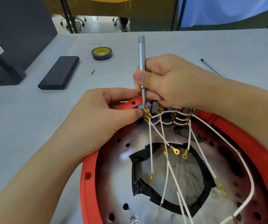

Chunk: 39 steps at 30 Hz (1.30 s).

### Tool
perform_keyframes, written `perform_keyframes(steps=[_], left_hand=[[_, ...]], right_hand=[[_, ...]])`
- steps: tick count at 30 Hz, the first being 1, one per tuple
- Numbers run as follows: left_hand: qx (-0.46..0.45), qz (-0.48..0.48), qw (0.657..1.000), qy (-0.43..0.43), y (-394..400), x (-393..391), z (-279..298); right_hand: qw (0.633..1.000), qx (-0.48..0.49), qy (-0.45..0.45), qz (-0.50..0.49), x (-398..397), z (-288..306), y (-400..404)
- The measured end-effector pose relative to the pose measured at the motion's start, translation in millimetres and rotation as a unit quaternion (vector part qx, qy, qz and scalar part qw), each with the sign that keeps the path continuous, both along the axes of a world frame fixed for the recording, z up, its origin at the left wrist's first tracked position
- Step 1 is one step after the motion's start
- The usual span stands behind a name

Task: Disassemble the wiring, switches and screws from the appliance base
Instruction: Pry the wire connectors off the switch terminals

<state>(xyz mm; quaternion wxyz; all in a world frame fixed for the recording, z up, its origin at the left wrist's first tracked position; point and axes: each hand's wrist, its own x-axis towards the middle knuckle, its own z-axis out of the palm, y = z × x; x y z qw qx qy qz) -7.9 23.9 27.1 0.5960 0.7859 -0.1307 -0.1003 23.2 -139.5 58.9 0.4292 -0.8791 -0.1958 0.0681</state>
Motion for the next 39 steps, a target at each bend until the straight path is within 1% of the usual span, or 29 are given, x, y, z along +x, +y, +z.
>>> perform_keyframes(steps=[2,8,12,17,24,27,33,37,39], left_hand=[[0.003,0.001,1.000,-0.001,0.2,0.1,-0.1],[0.005,-0.003,1.000,-0.001,0.5,-0.2,0.1],[0.005,-0.002,1.000,0.002,0.3,0.0,-0.5],[0.009,-0.013,1.000,-0.006,0.8,-0.4,0.3],[0.014,0.000,1.000,-0.004,-0.1,-1.3,2.5],[0.019,0.003,1.000,-0.005,-0.7,-1.9,3.1],[0.023,0.008,1.000,-0.005,-1.3,-1.3,1.3],[0.008,-0.001,1.000,-0.004,-1.5,-2.3,2.3],[0.007,0.002,1.000,-0.002,-0.8,-2.1,1.9]], right_hand=[[1.000,-0.009,0.002,0.004,1.6,1.1,0.3],[0.999,0.015,0.034,0.018,0.3,2.4,0.7],[1.000,0.018,0.019,0.006,-1.5,-0.5,-0.2],[0.998,0.055,-0.006,-0.017,-7.7,-6.3,-4.8],[1.000,-0.015,0.004,-0.014,0.0,0.5,1.5],[0.999,-0.022,0.026,-0.009,2.5,3.0,2.5],[1.000,-0.010,0.019,0.003,0.2,0.6,1.3],[0.999,0.046,0.011,-0.012,-4.6,-5.0,-4.6],[0.998,0.054,0.002,-0.017,-5.1,-7.3,-5.7]])
